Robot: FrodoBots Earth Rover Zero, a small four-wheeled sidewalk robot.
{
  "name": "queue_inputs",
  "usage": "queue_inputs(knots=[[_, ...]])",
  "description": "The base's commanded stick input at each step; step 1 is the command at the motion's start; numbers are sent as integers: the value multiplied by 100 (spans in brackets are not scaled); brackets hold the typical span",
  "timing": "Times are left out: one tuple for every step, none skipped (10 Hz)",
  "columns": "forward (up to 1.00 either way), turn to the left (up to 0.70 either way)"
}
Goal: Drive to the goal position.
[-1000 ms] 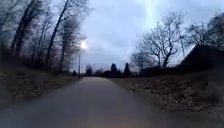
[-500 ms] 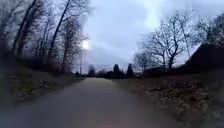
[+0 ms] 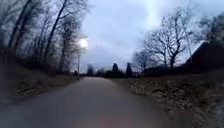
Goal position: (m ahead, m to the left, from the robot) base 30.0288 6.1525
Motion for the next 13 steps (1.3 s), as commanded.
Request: queue_inputs(knots=[[100,4],[100,4],[100,4],[100,4],[100,4],[100,4],[100,4],[100,8],[100,31],[100,44],[100,20],[100,4],[100,4]])
